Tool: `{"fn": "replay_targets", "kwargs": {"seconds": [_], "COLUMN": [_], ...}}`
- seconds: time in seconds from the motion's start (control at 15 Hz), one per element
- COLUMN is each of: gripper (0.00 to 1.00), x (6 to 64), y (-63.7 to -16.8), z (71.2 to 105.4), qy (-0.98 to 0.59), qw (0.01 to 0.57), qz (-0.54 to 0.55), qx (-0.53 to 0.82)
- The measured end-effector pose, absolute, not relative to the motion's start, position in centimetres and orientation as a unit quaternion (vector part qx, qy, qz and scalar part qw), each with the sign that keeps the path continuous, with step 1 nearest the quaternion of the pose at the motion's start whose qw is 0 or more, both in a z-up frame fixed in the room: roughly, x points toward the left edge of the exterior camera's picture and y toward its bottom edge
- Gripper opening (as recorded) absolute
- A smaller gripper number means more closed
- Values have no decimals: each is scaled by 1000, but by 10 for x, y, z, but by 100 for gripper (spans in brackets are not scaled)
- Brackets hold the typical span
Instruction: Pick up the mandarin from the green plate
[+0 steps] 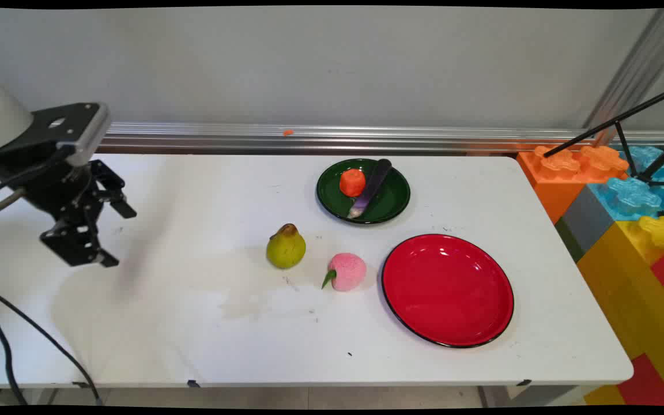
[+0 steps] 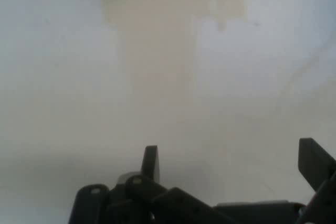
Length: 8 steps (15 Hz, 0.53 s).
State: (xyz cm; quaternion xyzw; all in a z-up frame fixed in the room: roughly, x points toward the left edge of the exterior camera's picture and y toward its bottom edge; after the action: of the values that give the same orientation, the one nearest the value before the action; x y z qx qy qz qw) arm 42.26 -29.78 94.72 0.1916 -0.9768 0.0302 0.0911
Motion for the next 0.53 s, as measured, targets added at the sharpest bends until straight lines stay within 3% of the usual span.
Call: {"fn": "replay_targets", "kwargs": {"seconds": [0.53], "gripper": [100], "x": [424], "y": [-371], "z": [943], "qy": [-938], "qw": [177], "qz": [89], "qx": [286]}}
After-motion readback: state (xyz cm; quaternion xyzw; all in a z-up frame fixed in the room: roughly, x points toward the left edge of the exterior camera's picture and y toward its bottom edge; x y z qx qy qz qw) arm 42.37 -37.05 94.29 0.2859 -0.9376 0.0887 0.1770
